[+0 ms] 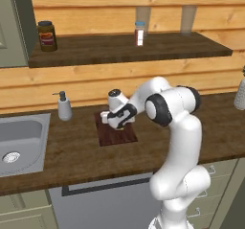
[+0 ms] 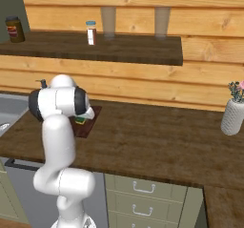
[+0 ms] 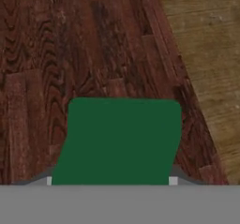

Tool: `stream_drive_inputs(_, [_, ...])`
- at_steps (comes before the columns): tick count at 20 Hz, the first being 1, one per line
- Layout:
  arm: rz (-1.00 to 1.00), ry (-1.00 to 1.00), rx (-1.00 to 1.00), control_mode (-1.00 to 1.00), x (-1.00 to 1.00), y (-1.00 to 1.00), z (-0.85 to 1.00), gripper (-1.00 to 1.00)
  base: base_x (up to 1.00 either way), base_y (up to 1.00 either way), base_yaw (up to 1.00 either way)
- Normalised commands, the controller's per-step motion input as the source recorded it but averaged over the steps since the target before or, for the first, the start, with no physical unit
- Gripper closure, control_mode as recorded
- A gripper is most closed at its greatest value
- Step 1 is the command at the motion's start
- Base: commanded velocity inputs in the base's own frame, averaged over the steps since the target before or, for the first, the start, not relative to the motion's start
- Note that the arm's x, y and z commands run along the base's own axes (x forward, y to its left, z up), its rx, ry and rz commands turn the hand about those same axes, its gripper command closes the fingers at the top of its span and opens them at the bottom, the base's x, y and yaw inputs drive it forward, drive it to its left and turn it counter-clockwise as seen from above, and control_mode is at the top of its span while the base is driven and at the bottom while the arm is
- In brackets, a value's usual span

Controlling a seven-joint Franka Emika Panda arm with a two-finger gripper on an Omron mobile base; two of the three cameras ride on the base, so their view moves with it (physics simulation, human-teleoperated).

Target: Pick up the sponge from the counter and clean the cutting board by briefly scrubbing or pressing down on the cutting board. Once finished, release the sponge.

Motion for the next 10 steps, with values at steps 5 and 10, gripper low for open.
stream_drive_inputs(5, [0.00,0.00,-0.01,-1.00,0.52,-0.01,0.00,1.00,0.00,0.00,0.00])
stream_drive_inputs(10, [0.00,-0.01,-0.01,-1.00,0.42,-0.05,-0.02,1.00,0.00,0.00,0.00])
